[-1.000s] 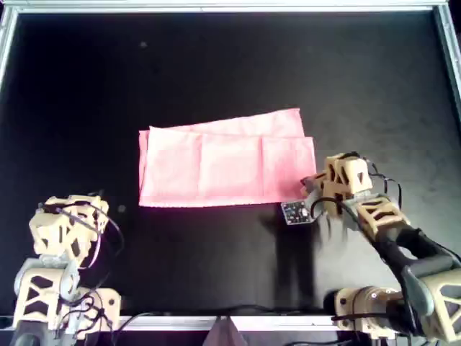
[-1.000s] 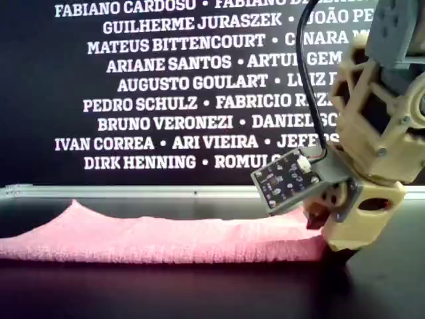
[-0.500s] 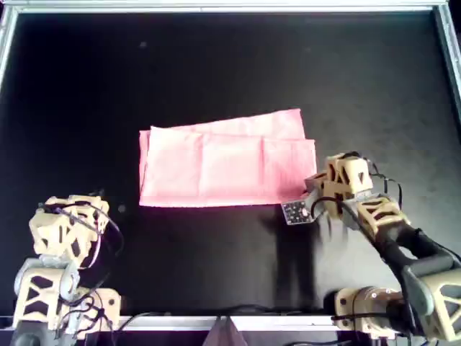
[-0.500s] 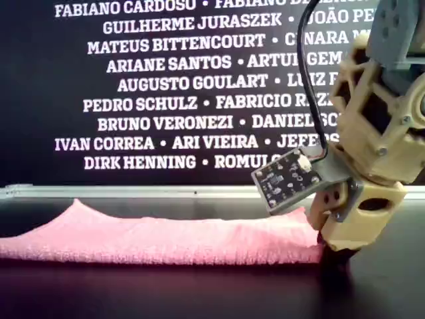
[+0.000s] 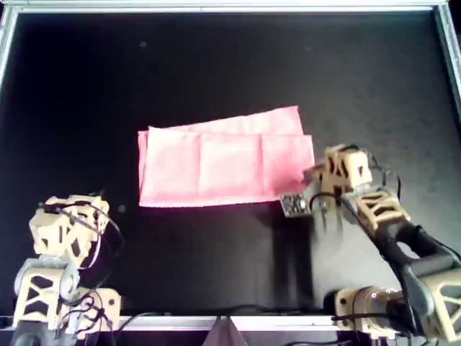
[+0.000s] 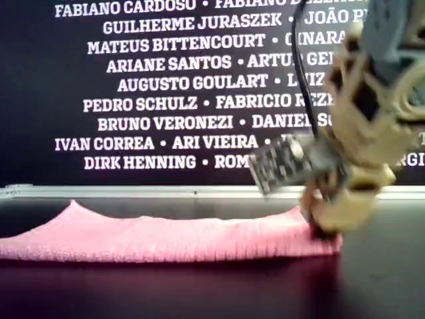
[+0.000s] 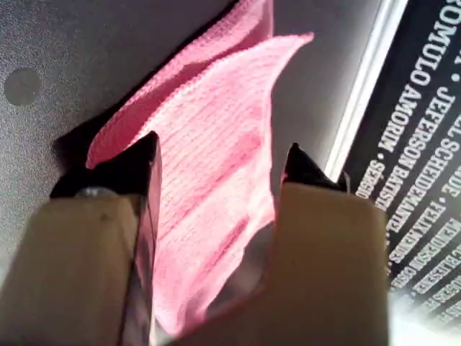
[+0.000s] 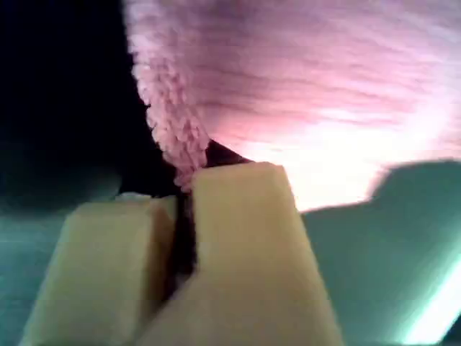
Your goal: Fold a cloth
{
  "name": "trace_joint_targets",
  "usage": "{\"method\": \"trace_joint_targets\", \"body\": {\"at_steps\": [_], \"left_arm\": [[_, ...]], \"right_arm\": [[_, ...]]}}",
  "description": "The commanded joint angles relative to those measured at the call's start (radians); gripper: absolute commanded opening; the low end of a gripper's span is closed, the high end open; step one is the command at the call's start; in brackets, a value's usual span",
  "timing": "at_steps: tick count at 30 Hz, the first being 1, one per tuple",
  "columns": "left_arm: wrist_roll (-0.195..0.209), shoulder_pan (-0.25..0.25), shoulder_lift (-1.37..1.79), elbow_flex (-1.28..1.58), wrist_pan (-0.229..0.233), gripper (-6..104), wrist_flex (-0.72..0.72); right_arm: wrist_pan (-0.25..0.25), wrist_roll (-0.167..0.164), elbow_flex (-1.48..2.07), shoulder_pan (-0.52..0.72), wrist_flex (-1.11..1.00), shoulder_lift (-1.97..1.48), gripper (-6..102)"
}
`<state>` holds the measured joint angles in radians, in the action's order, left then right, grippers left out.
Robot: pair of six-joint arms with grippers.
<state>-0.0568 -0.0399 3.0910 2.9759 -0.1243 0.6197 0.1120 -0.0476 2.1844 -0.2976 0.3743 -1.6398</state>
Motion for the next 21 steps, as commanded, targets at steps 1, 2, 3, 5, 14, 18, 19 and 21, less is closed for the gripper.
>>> {"method": "trace_joint_targets", "body": {"at_steps": [1,2,3,5,14,18,19,21], "left_arm": [[-0.005,0.018,0.017,-0.011,-0.003,61,-0.015],[-0.005,0.017,0.017,-0.011,-0.003,61,-0.015],[-0.005,0.017,0.017,-0.011,-0.003,61,-0.015],[-0.005,0.015,0.017,-0.011,-0.003,61,-0.015],[-0.005,0.014,0.017,-0.011,-0.003,61,-0.015],[-0.005,0.014,0.017,-0.011,-0.003,61,-0.015],[-0.005,0.014,0.017,-0.011,-0.003,61,-0.015],[-0.005,0.014,0.017,-0.011,-0.003,61,-0.015]], "right_arm": [[-0.003,-0.005,-0.115,0.005,-0.04,-0.091,-1],[-0.003,-0.005,-0.13,0.0,-0.04,-0.094,-1],[-0.003,-0.005,-0.147,-0.003,-0.04,-0.094,-1],[-0.003,0.006,-0.184,-0.003,-0.04,-0.089,-1],[0.014,0.011,-0.379,-0.087,-0.041,-0.06,-1],[0.008,0.011,-0.463,-0.204,-0.041,0.014,-1],[0.005,0.011,-0.489,-0.232,-0.041,0.044,-1],[-0.002,0.011,-0.543,-0.284,-0.041,0.112,-1]]}}
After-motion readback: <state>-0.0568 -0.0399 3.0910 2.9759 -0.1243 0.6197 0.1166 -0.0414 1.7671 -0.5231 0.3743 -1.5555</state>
